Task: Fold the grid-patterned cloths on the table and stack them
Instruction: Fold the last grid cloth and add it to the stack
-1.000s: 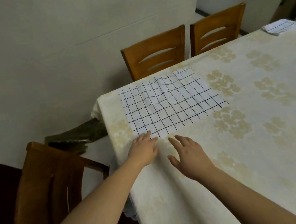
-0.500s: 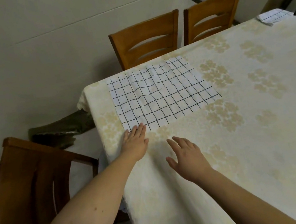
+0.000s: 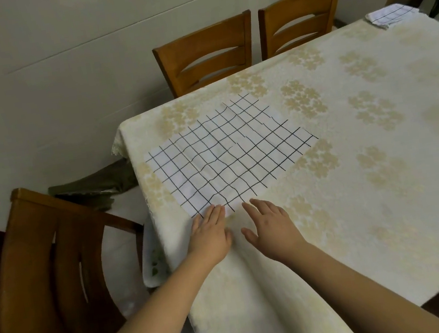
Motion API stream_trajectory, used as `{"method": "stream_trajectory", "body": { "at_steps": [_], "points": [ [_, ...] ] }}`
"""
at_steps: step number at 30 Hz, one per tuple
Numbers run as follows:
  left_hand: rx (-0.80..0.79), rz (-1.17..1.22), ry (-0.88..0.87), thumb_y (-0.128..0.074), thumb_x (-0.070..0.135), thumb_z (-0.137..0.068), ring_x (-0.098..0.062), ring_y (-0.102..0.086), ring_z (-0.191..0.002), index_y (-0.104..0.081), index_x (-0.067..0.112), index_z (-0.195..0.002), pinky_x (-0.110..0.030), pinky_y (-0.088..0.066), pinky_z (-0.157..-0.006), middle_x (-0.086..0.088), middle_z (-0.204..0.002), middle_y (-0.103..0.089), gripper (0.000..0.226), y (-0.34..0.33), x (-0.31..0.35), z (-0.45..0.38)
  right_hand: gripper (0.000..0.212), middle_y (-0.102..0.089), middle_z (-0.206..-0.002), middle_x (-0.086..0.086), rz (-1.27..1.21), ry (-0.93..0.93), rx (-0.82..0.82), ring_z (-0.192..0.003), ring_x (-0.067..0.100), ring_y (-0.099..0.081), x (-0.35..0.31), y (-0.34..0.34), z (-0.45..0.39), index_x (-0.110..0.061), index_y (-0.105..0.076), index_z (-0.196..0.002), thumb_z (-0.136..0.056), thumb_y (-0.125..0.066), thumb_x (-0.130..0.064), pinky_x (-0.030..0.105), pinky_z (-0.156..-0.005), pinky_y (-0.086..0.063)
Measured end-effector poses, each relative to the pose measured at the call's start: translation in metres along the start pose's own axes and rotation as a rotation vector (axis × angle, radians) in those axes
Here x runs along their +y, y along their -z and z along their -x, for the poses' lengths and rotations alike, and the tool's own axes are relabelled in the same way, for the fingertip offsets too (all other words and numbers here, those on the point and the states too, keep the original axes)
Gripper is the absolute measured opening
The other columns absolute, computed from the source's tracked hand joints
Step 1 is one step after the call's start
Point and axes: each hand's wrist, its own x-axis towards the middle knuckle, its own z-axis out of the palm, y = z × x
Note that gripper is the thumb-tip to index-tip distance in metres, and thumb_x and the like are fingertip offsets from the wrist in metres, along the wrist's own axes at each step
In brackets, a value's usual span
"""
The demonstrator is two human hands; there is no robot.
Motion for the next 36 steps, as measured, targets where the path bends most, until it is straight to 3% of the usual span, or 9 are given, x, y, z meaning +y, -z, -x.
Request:
{"method": "stream_trajectory", "body": {
  "at_steps": [5,8,10,13,18,23,28,32,36],
  "points": [
    [-0.046,0.054,0.056,-0.031,0.039,-0.098,-0.013,-0.001,-0.149,-0.009,0.016,-0.155,-0.039,-0.005,-0.120,0.004,-0.163,-0.007,0.065,-0.031,0.046,0.068,0.062,-0.032,-0.155,0.002,-0.007,-0.015,-0.041,-0.142,0.020,-0.028,0.023,-0.015,0.036,-0.021,-0.029,-0.149,-0.095,-0.044,-0.046,0.036,-0.113,-0.023],
    [-0.017,0.089,0.010,-0.039,0.047,-0.080,-0.015,-0.043,-0.136,-0.049,0.015,-0.141,-0.036,-0.040,-0.107,0.003,-0.147,-0.046,0.070,-0.058,0.080,0.115,0.063,-0.044,-0.146,0.004,-0.008,-0.045,-0.064,-0.135,0.025,-0.040,0.041,-0.022,0.062,-0.019,-0.040,-0.144,-0.090,-0.035,-0.051,0.039,-0.107,-0.034],
    [-0.001,0.124,-0.044,-0.042,0.052,-0.065,-0.010,-0.058,-0.118,-0.056,0.017,-0.128,-0.032,-0.053,-0.088,0.006,-0.128,-0.064,0.073,-0.078,0.104,0.139,0.064,-0.062,-0.126,0.007,-0.006,-0.064,-0.056,-0.115,0.030,-0.060,0.055,-0.030,0.075,-0.015,-0.057,-0.130,-0.082,-0.037,-0.052,0.043,-0.092,-0.049],
    [-0.048,0.170,-0.149,-0.043,0.052,-0.059,-0.007,-0.053,-0.119,-0.050,0.020,-0.128,-0.028,-0.045,-0.095,0.009,-0.126,-0.064,0.076,-0.093,0.139,0.165,0.057,-0.069,-0.111,0.006,0.008,-0.089,-0.070,-0.100,0.030,-0.067,0.069,-0.038,0.092,-0.016,-0.066,-0.116,-0.076,-0.044,-0.051,0.042,-0.081,-0.055],
    [-0.130,0.131,-0.306,-0.051,0.049,-0.069,-0.008,-0.053,-0.121,-0.064,0.024,-0.123,-0.030,-0.031,-0.100,0.008,-0.128,-0.062,0.061,-0.096,0.153,0.166,0.051,-0.064,-0.119,0.006,0.082,-0.039,-0.063,-0.108,0.029,-0.063,0.082,-0.052,0.104,-0.019,-0.064,-0.114,-0.071,-0.053,-0.043,0.042,-0.083,-0.054],
    [0.018,0.090,-0.343,-0.045,0.039,-0.085,-0.011,-0.054,-0.116,-0.057,0.025,-0.125,-0.029,-0.036,-0.101,0.007,-0.128,-0.058,0.044,-0.085,0.118,0.134,0.053,-0.056,-0.132,0.005,0.056,-0.025,-0.076,-0.118,0.029,-0.056,0.094,-0.059,0.106,-0.019,-0.057,-0.122,-0.073,-0.060,-0.037,0.042,-0.089,-0.051],
    [0.183,0.287,-0.054,-0.040,0.037,-0.089,-0.021,-0.056,-0.108,-0.059,0.019,-0.120,-0.038,-0.047,-0.092,0.001,-0.120,-0.055,0.041,-0.067,0.095,0.099,0.057,-0.049,-0.142,0.009,0.038,0.009,-0.082,-0.128,0.032,-0.049,0.099,-0.065,0.106,-0.016,-0.052,-0.131,-0.078,-0.062,-0.036,0.043,-0.093,-0.051],
    [0.160,0.289,0.148,-0.045,0.035,-0.096,-0.020,-0.025,-0.144,-0.029,0.020,-0.150,-0.038,-0.028,-0.114,-0.001,-0.157,-0.026,0.058,-0.063,0.086,0.070,0.063,-0.044,-0.146,0.016,0.085,0.035,-0.122,-0.134,0.036,-0.043,0.096,-0.078,0.109,-0.009,-0.049,-0.136,-0.085,-0.049,-0.045,0.045,-0.102,-0.047],
    [0.095,0.069,0.030,-0.030,0.042,-0.100,-0.017,0.005,-0.150,0.000,0.025,-0.155,-0.037,-0.004,-0.121,0.002,-0.163,0.006,0.064,-0.058,0.080,0.044,0.064,-0.049,-0.144,0.012,0.131,0.063,-0.101,-0.131,0.033,-0.048,0.095,-0.085,0.117,-0.015,-0.053,-0.135,-0.087,-0.040,-0.054,0.044,-0.100,-0.048]
  ]
}}
